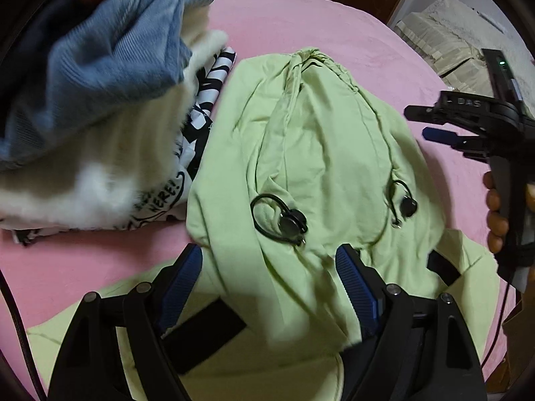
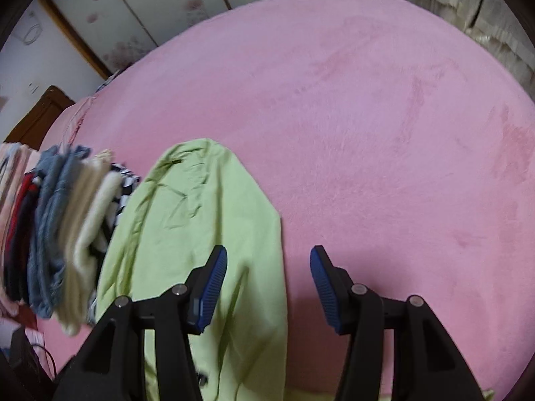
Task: Fold large clothes
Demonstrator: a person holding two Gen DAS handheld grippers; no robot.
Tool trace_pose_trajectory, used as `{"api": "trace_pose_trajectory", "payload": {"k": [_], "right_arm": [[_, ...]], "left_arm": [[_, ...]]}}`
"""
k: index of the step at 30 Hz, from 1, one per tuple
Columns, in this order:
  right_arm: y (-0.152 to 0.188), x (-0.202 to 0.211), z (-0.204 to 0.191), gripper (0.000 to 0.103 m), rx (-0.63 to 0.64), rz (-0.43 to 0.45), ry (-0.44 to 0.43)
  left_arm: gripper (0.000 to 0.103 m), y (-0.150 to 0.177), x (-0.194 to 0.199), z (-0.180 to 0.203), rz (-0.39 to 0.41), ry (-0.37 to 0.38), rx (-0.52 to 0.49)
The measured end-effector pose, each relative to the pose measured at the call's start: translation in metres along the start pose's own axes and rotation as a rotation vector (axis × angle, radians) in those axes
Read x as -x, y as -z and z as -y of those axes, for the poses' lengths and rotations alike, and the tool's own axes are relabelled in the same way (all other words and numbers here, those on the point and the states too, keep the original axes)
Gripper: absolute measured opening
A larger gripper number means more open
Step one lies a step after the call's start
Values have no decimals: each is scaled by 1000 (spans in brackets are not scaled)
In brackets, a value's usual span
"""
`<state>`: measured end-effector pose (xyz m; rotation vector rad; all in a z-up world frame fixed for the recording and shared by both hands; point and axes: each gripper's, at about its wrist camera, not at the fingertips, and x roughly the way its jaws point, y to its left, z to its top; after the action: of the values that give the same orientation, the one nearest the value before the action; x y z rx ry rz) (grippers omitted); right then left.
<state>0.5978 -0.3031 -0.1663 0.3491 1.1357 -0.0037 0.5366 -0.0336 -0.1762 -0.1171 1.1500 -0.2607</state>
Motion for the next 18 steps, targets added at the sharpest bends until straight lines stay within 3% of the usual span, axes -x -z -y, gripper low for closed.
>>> {"api": "trace_pose_trajectory", "payload": {"k": [6,9,13,18], "right_arm": [[-5,-34,0,50,-33,-4,-29],[-4,-34,-8,2,12,22,-28],[3,-1,-24,2,122,115,-99],[31,89,-51,1,320,248,-287]], "left_arm": [[72,-1,-12,-4,15,12,-27],[70,-1,-11,-6,18,23,-24],[66,1,-1,-9,20,32,-14],[62,11,29,-20,35,67,6]]}}
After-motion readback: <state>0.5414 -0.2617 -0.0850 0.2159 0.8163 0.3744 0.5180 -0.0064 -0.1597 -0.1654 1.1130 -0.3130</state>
